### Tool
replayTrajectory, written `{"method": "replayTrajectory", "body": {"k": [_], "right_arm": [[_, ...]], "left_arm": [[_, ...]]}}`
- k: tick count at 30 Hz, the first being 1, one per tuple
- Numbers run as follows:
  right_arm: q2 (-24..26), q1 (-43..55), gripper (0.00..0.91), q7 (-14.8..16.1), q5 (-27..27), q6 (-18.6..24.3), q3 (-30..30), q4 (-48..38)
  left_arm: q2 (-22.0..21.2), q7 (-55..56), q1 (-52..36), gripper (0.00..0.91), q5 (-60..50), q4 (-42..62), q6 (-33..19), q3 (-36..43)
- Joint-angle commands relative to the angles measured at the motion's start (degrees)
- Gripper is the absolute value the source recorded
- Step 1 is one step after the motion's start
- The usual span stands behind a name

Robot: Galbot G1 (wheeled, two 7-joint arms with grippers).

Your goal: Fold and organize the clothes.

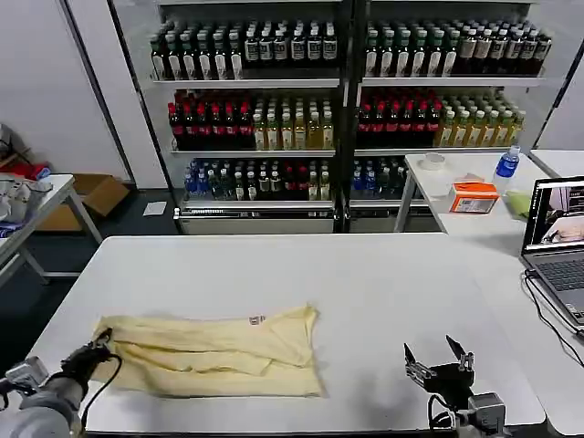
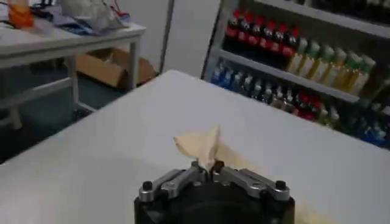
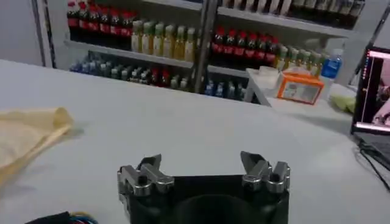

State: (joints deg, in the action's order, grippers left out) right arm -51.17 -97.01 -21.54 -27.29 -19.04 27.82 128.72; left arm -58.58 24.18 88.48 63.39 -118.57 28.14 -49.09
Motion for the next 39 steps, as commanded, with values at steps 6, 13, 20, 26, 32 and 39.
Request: {"method": "replayTrajectory", "body": {"k": [6, 13, 20, 26, 32, 39], "right_arm": [[0.3, 0.2, 0.907, -0.2, 0.0, -0.2, -0.2, -1.2], [0.4, 0.4, 0.907, -0.2, 0.0, -0.2, -0.2, -2.1], [0.2, 1.3, 0.907, -0.1, 0.0, 0.0, -0.8, -2.8], [0.0, 2.1, 0.907, -0.1, -0.2, 0.0, -1.1, -3.4], [0.0, 2.8, 0.907, -0.1, -0.5, 0.0, -1.3, -4.1], [0.0, 3.3, 0.907, -0.2, -0.8, -0.2, -1.4, -4.3]], "left_arm": [[-6.4, 2.9, -5.1, 0.01, 24.3, -7.9, -0.2, 7.0], [-12.1, 2.8, -9.9, 0.01, 21.1, -8.2, -2.7, 18.4], [-15.8, 3.2, -13.3, 0.01, 15.2, -6.9, -2.9, 27.5], [-16.7, 4.2, -14.2, 0.01, 12.6, -6.2, -3.3, 32.0], [-17.7, 5.2, -16.4, 0.01, 9.3, -2.4, -3.4, 35.4], [-17.5, 5.5, -17.1, 0.232, 7.2, -0.3, -3.2, 38.0]]}}
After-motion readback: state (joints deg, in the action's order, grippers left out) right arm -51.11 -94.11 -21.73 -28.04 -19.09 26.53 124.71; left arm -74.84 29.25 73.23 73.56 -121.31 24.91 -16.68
